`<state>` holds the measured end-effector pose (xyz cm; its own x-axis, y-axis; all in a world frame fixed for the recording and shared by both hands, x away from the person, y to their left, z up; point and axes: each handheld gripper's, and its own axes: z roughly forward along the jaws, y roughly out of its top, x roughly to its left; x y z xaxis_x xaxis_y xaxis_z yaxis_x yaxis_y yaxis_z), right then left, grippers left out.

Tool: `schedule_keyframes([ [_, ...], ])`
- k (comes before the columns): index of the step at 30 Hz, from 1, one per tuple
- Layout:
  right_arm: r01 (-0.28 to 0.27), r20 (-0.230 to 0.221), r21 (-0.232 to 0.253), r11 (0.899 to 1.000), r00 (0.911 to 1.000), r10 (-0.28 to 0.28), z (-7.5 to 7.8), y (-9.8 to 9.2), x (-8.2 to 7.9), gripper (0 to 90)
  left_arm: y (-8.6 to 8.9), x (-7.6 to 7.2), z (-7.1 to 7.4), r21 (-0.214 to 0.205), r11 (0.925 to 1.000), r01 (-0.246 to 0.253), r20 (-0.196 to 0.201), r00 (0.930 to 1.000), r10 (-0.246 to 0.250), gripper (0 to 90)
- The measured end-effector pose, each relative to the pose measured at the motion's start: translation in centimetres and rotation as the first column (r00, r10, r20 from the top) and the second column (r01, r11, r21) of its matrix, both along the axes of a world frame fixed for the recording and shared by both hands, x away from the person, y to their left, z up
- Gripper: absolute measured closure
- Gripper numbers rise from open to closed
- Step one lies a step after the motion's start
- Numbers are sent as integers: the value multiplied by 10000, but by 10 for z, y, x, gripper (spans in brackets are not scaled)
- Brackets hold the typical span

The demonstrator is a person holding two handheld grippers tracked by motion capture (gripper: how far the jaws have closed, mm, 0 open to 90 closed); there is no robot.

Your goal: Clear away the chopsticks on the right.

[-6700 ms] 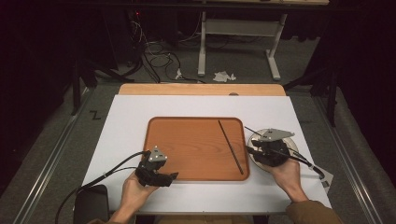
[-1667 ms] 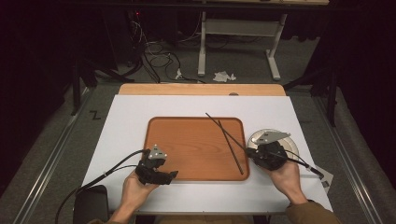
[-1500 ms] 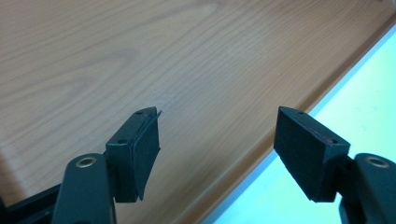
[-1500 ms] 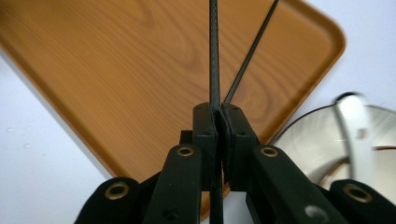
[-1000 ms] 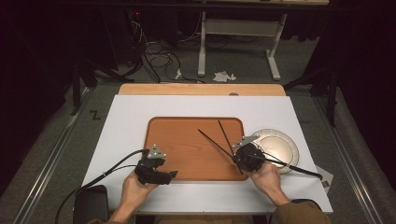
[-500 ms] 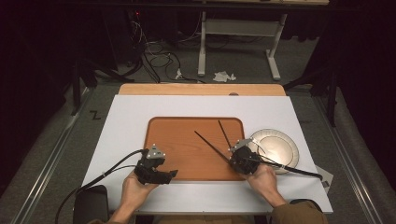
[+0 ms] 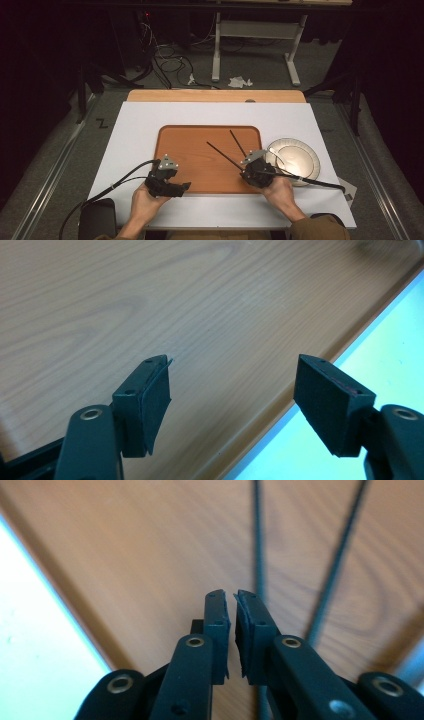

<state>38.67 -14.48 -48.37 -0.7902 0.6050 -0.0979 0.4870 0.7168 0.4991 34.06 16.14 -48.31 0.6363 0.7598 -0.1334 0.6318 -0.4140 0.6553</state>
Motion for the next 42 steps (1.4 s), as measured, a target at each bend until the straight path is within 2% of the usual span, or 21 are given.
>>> schedule_keyframes([
  [2, -52, -116, -284, 9996, 9999, 49, -5, 2, 2, 866, 0, -1, 0, 10, 10000, -13, 47, 10000, 13, 308],
  [5, 458, 62, -519, 9976, 9989, -456, -4, -1, 6, 855, 0, 0, 0, 11, 10000, 10, 12, 10000, -10, 308],
  [10, 892, 365, -797, 9928, 9956, -865, -4, -3, 10, 851, 1, -1, 1, 73, 9999, 82, 23, 10000, -82, 308],
  [13, 1172, 464, -835, 9896, 9924, -1136, -4, -5, 12, 847, 1, -3, 1, -58, 10000, 58, 34, 10000, -58, 308],
  [15, 1145, 440, -832, 9899, 9928, -1111, -4, -6, 13, 837, 0, -4, 2, -237, 9996, 125, 20, 9999, -125, 308],
  [18, 1101, 466, -818, 9906, 9932, -1065, -4, -6, 14, 813, 0, -7, 4, -224, 9996, 188, 69, 9998, -186, 308],
  [20, 1030, 531, -646, 9926, 9936, -996, 0, -7, 13, 795, 0, -9, 5, -230, 9996, 179, 157, 9997, -175, 308],
  [23, 953, 645, 7, 9955, 9934, -951, 14, -12, 8, 765, 1, -11, 6, -267, 9994, 215, 225, 9995, -209, 309],
  [28, 935, 994, 846, 9920, 9898, -1018, 34, -25, 0, 730, 0, -12, 6, -279, 9994, 203, 229, 9995, -196, 309],
  [30, 863, 1131, 1024, 9910, 9888, -978, 40, -31, -4, 713, 1, -13, 6, -222, 9995, 219, 222, 9995, -214, 309],
  [34, 666, 1128, 1343, 9887, 9902, -821, 46, -40, -9, 678, 1, -12, 5, -185, 9996, 201, 233, 9995, -196, 310],
  [42, 711, 1180, 1588, 9847, 9889, -905, 48, -62, -20, 620, 2, -13, 6, -230, 9996, 169, 311, 9994, -162, 313],
])
